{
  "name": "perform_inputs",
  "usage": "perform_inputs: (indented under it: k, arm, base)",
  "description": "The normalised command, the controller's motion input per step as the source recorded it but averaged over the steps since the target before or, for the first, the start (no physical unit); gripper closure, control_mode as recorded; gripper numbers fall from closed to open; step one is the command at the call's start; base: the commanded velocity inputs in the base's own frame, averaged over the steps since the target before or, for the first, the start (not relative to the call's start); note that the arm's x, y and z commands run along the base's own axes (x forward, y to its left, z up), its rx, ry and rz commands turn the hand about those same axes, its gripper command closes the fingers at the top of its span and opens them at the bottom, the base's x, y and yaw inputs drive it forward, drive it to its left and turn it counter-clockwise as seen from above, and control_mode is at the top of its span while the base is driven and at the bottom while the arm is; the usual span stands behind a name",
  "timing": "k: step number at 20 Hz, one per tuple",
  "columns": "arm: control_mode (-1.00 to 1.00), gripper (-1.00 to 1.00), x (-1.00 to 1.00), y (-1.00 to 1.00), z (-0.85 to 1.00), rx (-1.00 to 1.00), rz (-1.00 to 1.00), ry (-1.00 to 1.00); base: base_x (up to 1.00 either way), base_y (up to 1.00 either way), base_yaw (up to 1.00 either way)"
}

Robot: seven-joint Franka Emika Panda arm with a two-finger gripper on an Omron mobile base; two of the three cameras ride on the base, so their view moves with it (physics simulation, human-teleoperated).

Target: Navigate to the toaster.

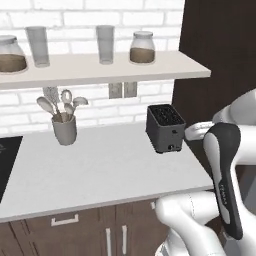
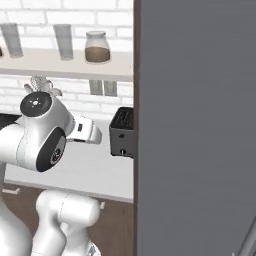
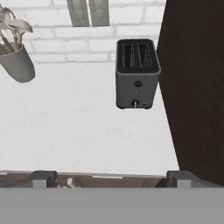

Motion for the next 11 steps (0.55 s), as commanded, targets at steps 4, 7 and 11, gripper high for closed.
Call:
perform_inputs:
  k: [4, 7, 11]
  arm:
    - [1.00, -1.00, 0.00, 0.00, 0.00, 0.00, 0.00, 0.00]
    - [1.00, -1.00, 0.00, 0.00, 0.00, 0.00, 0.00, 0.00]
    - [1.00, -1.00, 0.00, 0.00, 0.00, 0.00, 0.00, 0.00]
  base:
    - [1.00, -0.27, 0.09]
    - [1.00, -0.55, 0.10]
    - [1.00, -1.00, 0.03]
